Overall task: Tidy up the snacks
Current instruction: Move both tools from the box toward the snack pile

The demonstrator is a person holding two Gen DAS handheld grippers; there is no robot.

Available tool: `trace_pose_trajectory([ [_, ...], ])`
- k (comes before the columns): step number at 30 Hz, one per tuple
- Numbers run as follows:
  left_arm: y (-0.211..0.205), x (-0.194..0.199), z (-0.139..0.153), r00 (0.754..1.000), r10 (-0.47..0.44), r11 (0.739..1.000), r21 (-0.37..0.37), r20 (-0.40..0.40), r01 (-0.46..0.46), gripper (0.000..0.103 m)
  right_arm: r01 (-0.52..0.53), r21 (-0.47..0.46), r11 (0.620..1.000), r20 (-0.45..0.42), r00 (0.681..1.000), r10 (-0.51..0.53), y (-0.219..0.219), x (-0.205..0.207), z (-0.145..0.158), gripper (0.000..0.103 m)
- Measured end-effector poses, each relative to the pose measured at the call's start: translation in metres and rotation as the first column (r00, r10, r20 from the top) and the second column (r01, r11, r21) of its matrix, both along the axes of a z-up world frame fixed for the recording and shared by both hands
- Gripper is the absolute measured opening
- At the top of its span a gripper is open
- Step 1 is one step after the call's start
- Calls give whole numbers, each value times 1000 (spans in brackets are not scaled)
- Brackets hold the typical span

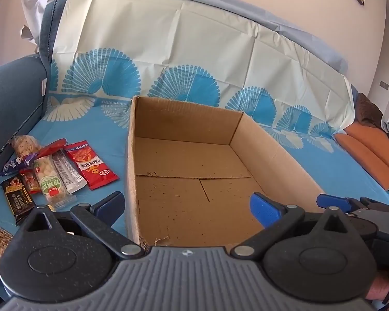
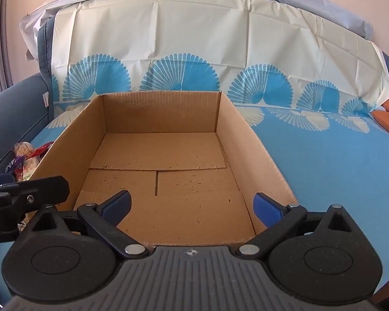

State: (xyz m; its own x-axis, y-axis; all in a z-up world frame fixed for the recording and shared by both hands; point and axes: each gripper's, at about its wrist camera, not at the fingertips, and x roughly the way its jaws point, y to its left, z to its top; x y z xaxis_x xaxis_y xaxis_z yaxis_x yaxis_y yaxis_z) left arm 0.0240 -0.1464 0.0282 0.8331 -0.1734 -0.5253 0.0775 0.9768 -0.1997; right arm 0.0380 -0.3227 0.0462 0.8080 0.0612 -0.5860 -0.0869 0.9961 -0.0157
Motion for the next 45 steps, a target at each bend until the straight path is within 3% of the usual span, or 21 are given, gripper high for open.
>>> trace_pose_trajectory([
  [8, 1, -2, 0, 1000, -6, 1000, 2, 5, 6, 103, -6, -19, 1000, 18, 1000, 6, 3, -3, 0, 90],
  [25, 3, -7, 0, 999, -28, 1000, -5, 26, 28, 103, -13, -7, 1000, 29, 999, 13, 3, -6, 1, 90],
  [28, 5, -11, 2, 998, -36, 999, 2, 44, 36, 100, -24, 7, 1000, 35, 999, 23, 4, -6, 2, 80],
  [31, 14, -13, 7, 999, -29, 1000, 0, 40, 29, 76, -37, 37, 999, 55, 998, 35, 8, -5, 6, 64],
  [33, 27, -11, 13, 999, -32, 999, -22, 19, 33, 50, -53, 49, 997, 66, 997, 50, 13, -5, 10, 55],
  [35, 45, -3, 25, 998, -54, 998, -17, -10, 54, 39, -76, 71, 995, 91, 993, 70, 20, -5, 16, 52],
  [40, 96, 4, 40, 995, -84, 978, 187, -50, 92, 43, -159, 94, 983, 138, 980, 145, 45, -12, 29, 52],
  [44, 155, 3, 10, 980, -60, 973, 208, -190, 99, 52, -232, 103, 967, 135, 967, 217, 67, -17, 35, 54],
  [45, 168, 2, -1, 974, -39, 972, 216, -225, 88, 61, -255, 100, 962, 141, 960, 240, 75, -20, 35, 54],
])
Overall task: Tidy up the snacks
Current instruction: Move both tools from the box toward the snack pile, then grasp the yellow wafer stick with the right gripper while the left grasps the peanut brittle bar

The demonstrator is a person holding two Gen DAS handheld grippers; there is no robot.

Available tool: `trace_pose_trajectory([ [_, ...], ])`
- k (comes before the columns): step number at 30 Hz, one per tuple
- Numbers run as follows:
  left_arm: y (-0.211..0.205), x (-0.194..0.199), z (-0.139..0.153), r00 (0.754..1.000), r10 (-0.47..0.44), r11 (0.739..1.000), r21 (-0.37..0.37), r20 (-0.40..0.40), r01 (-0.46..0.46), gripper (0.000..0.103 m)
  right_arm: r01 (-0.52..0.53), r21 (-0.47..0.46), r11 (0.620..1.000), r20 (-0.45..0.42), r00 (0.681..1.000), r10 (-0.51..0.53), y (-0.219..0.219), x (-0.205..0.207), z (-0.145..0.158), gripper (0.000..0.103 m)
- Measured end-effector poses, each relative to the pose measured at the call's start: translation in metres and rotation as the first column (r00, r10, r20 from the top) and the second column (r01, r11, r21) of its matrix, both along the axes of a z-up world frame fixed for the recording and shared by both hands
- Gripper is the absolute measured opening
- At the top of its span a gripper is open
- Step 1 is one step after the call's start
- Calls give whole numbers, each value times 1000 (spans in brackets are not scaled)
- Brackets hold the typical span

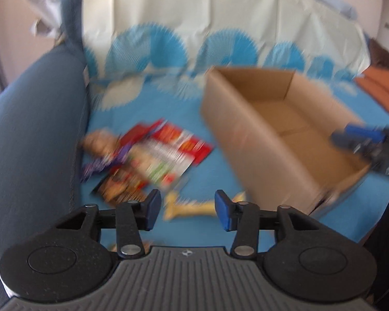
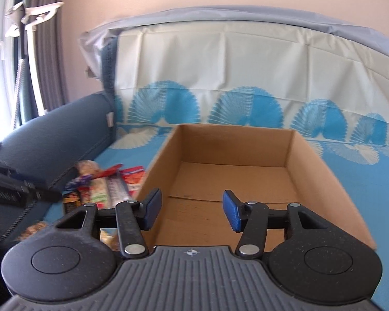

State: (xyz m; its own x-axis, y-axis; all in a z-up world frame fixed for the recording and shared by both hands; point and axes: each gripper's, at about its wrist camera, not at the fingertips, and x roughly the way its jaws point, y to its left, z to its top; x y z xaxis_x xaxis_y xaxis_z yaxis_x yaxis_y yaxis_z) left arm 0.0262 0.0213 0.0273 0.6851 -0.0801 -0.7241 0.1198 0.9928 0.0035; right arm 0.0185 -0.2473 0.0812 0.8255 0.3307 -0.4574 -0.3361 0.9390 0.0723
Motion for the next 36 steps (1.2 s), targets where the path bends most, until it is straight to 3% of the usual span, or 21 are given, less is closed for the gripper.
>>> trace_pose_trajectory([
  [3, 29, -4, -30, 994, 76, 997, 1, -83, -76, 85, -83, -3, 997, 9, 996, 83, 26, -7, 4, 54],
  [7, 56, 0, -50, 966, 187, 977, -63, -179, -201, 84, -195, -42, 980, 13, 981, 196, 65, -18, 1, 54],
  [13, 46, 14, -69, 933, 168, 984, 7, -317, -175, 86, -286, -122, 950, -27, 958, 285, 115, -18, -16, 54],
  [16, 46, 19, -74, 919, 156, 986, 8, -363, -165, 89, -297, -192, 935, -45, 955, 294, 134, -9, -31, 54],
  [27, 46, 22, -76, 911, 182, 981, 13, -371, -191, 84, -272, -305, 913, -198, 956, 219, 176, 35, -87, 54],
  [32, 49, 22, -74, 908, 190, 978, -11, -373, -208, 84, -308, -335, 890, -304, 930, 207, 180, 47, -104, 53],
  [33, 49, 22, -73, 908, 193, 977, -13, -372, -214, 84, -306, -316, 898, -317, 926, 204, 178, 48, -105, 51],
  [36, 53, 24, -73, 903, 211, 970, -33, -375, -240, 84, -335, -239, 911, -367, 900, 235, 173, 47, -103, 23],
])
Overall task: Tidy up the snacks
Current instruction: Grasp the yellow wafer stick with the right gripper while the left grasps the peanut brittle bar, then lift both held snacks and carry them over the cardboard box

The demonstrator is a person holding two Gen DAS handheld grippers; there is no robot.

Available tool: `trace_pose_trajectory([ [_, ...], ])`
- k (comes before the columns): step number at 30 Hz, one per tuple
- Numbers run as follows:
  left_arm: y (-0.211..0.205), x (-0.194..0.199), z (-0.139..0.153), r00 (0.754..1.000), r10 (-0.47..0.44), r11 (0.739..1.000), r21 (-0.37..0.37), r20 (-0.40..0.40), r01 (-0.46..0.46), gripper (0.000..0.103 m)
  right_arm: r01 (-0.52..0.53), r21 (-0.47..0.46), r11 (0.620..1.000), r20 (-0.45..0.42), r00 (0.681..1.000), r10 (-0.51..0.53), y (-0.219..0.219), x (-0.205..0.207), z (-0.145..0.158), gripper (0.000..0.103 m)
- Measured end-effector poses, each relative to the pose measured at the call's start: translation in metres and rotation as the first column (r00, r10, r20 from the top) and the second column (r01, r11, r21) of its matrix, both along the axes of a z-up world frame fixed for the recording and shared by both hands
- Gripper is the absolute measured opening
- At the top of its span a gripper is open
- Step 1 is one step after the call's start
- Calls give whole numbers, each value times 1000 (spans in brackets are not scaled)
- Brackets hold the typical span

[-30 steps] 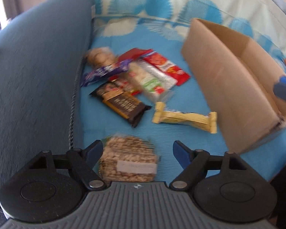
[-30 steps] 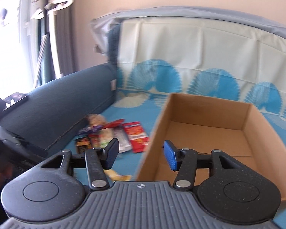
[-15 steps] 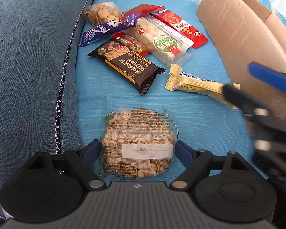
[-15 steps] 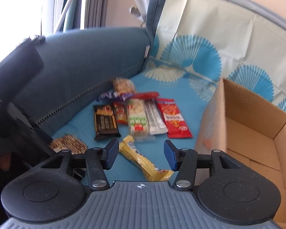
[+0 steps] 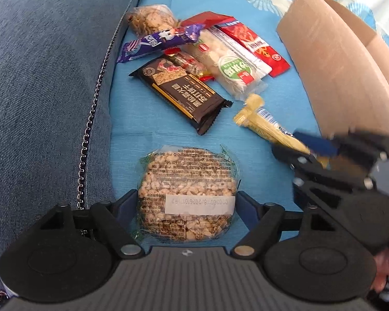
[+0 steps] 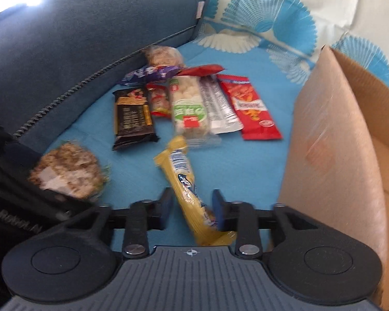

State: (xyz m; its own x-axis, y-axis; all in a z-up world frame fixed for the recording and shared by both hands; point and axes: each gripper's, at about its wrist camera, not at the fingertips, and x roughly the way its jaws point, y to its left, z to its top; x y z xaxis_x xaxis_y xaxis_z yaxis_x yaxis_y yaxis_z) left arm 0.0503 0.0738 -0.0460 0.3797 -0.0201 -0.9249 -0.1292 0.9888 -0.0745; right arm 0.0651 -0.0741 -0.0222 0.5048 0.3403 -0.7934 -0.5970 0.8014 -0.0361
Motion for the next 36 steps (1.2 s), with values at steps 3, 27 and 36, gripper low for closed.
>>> trace_pose_trajectory([
  [3, 2, 2, 0, 1000, 19, 1000, -8, 3, -19, 84, -8, 56, 998, -40, 999, 10, -4, -7, 3, 14],
  [27, 9, 8, -6, 1000, 9, 997, -74, -11, -9, 87, -12, 63, 998, -128, 992, 20, -11, -32, -7, 20],
  [36, 13, 2, -2, 999, 26, 995, -96, 28, -23, 84, 6, 70, 998, -95, 995, 1, -15, -35, 0, 15],
])
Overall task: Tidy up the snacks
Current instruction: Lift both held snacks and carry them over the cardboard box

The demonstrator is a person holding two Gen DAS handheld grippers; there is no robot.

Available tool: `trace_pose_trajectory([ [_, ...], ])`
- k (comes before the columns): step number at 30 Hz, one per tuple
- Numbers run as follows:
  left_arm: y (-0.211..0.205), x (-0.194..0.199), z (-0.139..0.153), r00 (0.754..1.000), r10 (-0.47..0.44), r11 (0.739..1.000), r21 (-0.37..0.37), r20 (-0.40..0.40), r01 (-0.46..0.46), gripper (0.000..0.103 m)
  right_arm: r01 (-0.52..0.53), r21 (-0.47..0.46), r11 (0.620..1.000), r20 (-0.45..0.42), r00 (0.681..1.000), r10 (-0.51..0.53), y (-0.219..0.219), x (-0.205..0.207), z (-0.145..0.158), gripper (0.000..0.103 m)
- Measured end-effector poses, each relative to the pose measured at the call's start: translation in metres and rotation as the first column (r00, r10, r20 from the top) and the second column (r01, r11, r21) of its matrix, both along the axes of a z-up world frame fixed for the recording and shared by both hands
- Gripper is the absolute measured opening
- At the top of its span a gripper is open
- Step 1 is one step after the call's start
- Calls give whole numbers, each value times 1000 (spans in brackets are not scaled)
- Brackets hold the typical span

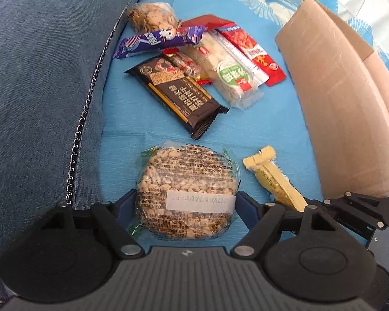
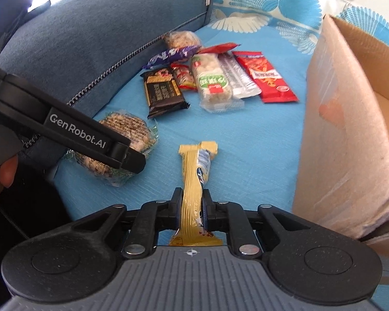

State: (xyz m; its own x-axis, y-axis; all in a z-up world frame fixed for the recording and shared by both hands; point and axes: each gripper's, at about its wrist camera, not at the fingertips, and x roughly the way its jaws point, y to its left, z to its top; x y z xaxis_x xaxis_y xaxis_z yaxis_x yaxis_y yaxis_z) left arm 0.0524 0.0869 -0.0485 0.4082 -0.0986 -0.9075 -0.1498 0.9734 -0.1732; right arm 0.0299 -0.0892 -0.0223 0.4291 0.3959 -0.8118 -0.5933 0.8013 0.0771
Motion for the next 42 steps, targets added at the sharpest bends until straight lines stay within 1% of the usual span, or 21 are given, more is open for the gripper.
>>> trace_pose_trajectory([
  [4, 4, -3, 3, 1000, 7, 1000, -27, 23, -6, 84, 2, 4, 1000, 4, 1000, -2, -3, -2, 2, 15],
  [6, 3, -2, 3, 1000, 2, 1000, -29, 14, -1, 84, -1, -2, 1000, -8, 1000, 1, -4, -2, 1, 15],
  [10, 0, 3, 0, 1000, -19, 1000, -5, -17, 18, 84, -4, -16, 1000, -43, 999, 3, -5, -1, -4, 17],
  [14, -3, 4, -3, 999, -31, 999, 15, -32, 31, 85, -11, -19, 1000, -31, 999, 10, -5, -3, -6, 18],
  [19, -2, 4, -4, 999, -32, 999, 18, -34, 33, 86, -15, -22, 1000, -25, 1000, 15, -5, -4, -6, 18],
  [22, -3, 5, -4, 999, -34, 999, 23, -35, 35, 86, -17, -24, 1000, -12, 1000, 17, -5, -5, -3, 15],
  [26, -3, 4, -3, 999, -32, 999, 29, -30, 33, 85, -11, -7, 1000, 11, 1000, 11, -6, -5, 4, 14],
  [29, -2, 2, -2, 1000, -22, 1000, 20, -18, 22, 84, -9, 12, 1000, 39, 999, 9, -9, -6, 13, 14],
  [33, 2, -4, 4, 1000, -5, 1000, -4, 29, 5, 84, -24, 27, 999, 89, 996, 22, -11, -12, 25, 14],
  [36, 6, -12, 12, 996, 10, 1000, -27, 93, -8, 84, -29, 45, 999, 125, 992, 23, -15, -15, 35, 14],
  [40, 11, -27, 24, 977, 36, 997, -69, 210, -22, 84, -31, 89, 996, 177, 984, 15, -23, -18, 53, 14],
  [42, 10, -35, 32, 962, 39, 998, -67, 269, -22, 84, -32, 120, 992, 209, 978, 6, -29, -19, 63, 14],
])
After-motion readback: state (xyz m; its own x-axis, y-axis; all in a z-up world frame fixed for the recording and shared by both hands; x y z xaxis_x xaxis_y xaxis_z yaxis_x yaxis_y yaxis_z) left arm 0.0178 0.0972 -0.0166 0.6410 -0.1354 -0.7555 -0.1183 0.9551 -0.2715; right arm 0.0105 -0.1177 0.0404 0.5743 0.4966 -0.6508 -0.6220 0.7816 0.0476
